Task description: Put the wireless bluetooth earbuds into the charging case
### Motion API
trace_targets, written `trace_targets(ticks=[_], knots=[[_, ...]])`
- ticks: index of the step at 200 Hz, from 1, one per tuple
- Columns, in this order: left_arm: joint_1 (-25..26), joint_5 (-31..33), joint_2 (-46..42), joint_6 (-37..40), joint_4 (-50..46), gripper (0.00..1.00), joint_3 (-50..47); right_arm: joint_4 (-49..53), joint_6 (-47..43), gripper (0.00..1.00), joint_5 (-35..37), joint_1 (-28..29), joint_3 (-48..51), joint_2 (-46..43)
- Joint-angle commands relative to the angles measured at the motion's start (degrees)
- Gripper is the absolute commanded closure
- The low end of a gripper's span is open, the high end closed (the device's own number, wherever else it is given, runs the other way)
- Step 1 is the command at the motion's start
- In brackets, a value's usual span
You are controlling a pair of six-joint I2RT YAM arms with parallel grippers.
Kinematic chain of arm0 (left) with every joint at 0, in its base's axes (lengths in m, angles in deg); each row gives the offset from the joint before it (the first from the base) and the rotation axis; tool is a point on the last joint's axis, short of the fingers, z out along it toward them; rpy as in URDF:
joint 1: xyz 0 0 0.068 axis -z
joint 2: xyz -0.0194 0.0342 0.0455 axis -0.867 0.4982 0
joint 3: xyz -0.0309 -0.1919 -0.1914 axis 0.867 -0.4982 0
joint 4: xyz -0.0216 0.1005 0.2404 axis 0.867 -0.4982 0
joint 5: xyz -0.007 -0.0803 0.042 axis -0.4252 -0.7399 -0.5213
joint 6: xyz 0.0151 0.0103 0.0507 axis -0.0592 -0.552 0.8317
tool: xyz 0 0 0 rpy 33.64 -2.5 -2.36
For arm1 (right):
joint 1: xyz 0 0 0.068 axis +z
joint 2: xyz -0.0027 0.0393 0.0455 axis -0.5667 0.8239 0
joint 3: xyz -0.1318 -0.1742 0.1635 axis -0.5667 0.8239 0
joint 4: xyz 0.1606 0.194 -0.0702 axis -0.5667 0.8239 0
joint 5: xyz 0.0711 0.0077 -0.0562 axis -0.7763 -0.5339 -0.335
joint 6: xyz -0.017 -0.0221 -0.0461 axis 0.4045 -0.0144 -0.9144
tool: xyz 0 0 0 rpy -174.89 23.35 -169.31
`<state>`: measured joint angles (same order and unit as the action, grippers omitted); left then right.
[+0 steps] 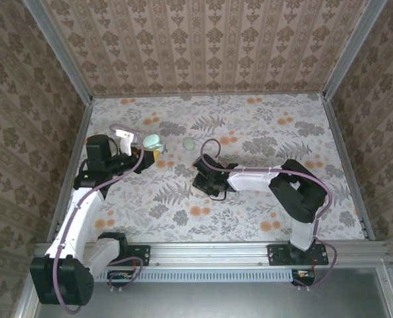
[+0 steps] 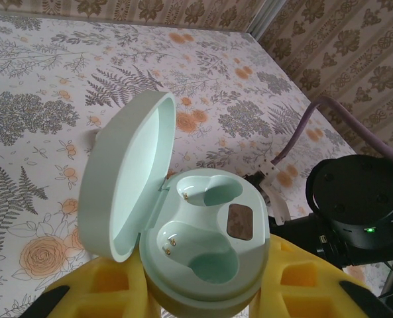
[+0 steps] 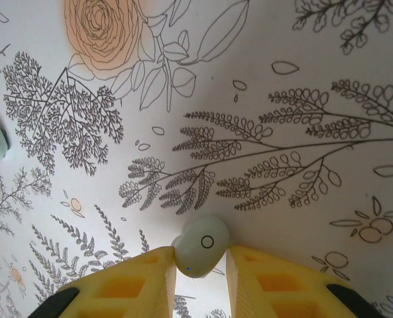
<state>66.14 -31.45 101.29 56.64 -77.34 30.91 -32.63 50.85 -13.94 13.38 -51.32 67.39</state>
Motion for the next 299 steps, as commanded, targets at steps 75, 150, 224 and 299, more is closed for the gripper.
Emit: trace_targets(ticks=[75, 150, 224, 299], knots=[[0.39, -1.46, 0.59, 1.7, 0.31, 1.0, -0.07, 2.36, -1.75, 0.69, 0.87, -0.56, -2.71, 2.56], [0.35, -1.52, 0.63, 1.74, 0.18, 1.0, -0.31, 6.76, -5.07, 0.73, 0.97, -2.09, -4.85, 3.89], [1.05, -3.5, 1.09, 2.05, 0.3, 1.0, -0.43, 9.54, -10.67, 0.88, 1.05, -2.28, -3.26, 1.1], [9.89, -4.71, 0.39, 5.2, 6.02, 0.99, -2.01, 16.82, -21.86, 0.92, 5.01, -2.18, 1.37, -15.16]])
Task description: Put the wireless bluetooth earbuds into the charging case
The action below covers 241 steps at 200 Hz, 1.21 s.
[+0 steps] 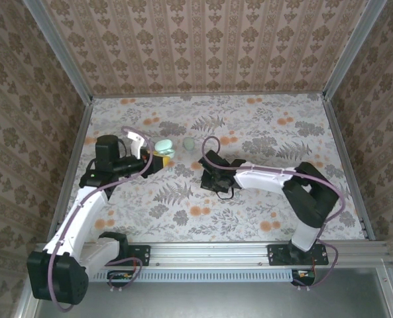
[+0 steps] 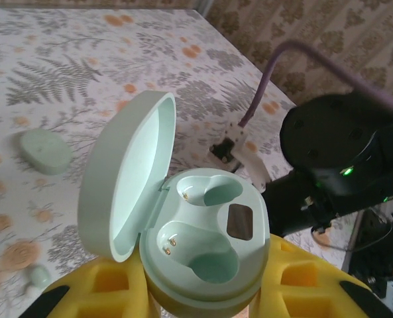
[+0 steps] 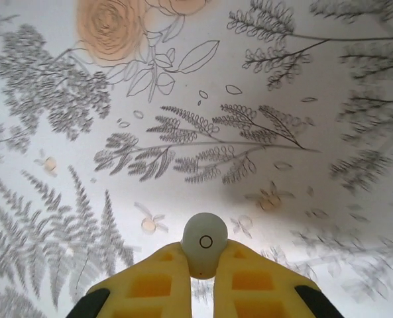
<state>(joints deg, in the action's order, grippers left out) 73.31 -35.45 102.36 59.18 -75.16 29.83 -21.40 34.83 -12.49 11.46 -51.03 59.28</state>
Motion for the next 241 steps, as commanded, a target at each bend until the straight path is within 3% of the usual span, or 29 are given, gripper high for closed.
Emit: trace_targets(ticks=[1, 74, 107, 193, 241], knots=[[2.81, -0.64, -0.68, 2.72, 3.88, 0.99, -0.98, 5.81, -5.99, 0.92, 3.65, -0.26, 1.1, -7.34], [11.98, 4.87, 0.9, 7.3, 12.03, 0.99, -1.67, 13.25, -11.72, 0.99, 5.31, 0.83, 2.66, -29.13], [14.23, 5.24, 1.35, 9.23, 14.88, 0.99, -2.32, 14.91, -12.89, 0.99, 6.19, 2.42, -1.3, -33.57], [15.16, 4.21, 0.03, 10.32, 16.48, 0.99, -3.0, 14.2, -18.04, 0.98, 1.64, 6.86, -18.3, -22.9], [15.36, 4.12, -0.32, 10.15, 16.48, 0.99, -3.22, 14.17, -19.59, 0.98, 0.51, 7.58, -22.78, -18.21]])
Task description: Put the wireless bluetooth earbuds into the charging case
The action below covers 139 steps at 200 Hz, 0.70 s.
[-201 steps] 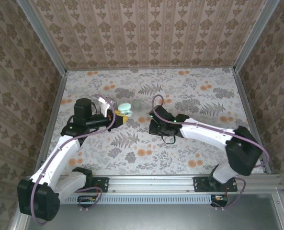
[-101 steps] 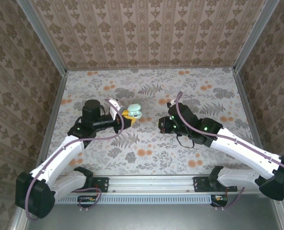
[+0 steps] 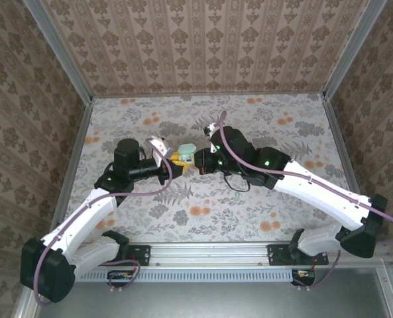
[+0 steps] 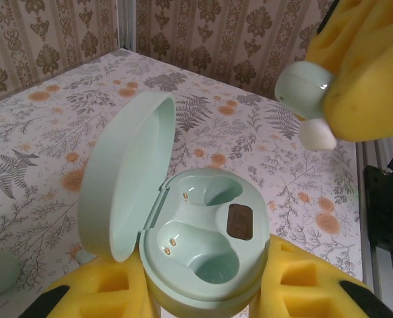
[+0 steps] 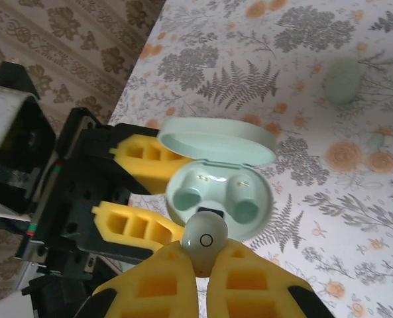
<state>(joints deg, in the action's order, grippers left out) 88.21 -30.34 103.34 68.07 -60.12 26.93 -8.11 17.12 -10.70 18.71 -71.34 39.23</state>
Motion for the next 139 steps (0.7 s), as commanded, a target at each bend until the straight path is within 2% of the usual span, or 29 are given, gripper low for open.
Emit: trace_targets(ticks=[1, 139], knots=[[0.46, -1.01, -1.31, 1.25, 1.49, 0.99, -0.35, 0.9, -1.89, 0.98, -1.3, 0.31, -2.53, 1.85], [0.94, -0.52, -2.98, 1.17, 1.08, 0.99, -0.77, 5.3, -3.81, 0.98, -0.79, 0.99, -8.1, 9.42]])
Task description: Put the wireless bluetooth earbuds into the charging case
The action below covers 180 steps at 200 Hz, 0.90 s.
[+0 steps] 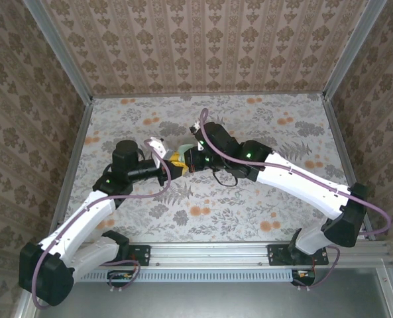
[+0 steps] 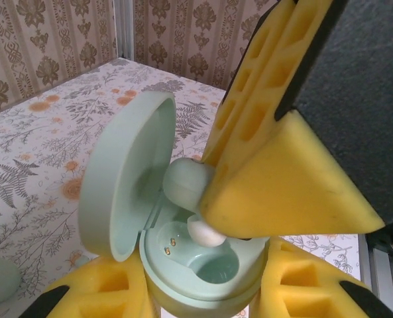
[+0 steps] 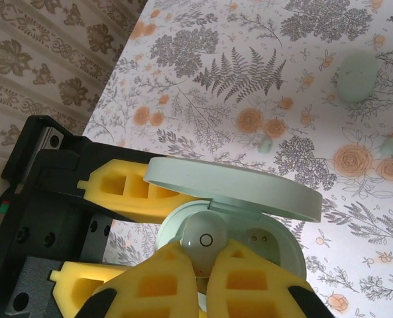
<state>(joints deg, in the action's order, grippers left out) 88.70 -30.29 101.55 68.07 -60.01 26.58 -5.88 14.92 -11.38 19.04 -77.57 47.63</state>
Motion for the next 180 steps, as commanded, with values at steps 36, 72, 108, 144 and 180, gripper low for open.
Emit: trace_targets(ticks=[36, 72, 108, 144, 180], knots=[[0.51, -0.27, -1.19, 1.27, 0.55, 0.99, -0.22, 4.3, -2.16, 0.98, 0.33, 1.37, -2.35, 1.48], [0.52, -0.04, -1.08, 1.52, 0.4, 0.99, -0.14, 6.21, -3.93, 0.98, 0.71, 2.24, -3.29, 2.37], [0.51, -0.02, -1.06, 1.52, 0.38, 0.99, 0.08, 7.41, -4.56, 0.96, 0.92, 2.67, -4.06, 3.66], [0.51, -0.06, -1.21, 1.51, 0.26, 0.99, 0.13, 9.43, -5.18, 0.93, 1.64, 2.69, -5.57, 4.68], [0.51, -0.1, -1.19, 1.52, 0.42, 0.98, -0.04, 10.19, -5.21, 0.88, 2.33, 2.69, -6.11, 4.69]])
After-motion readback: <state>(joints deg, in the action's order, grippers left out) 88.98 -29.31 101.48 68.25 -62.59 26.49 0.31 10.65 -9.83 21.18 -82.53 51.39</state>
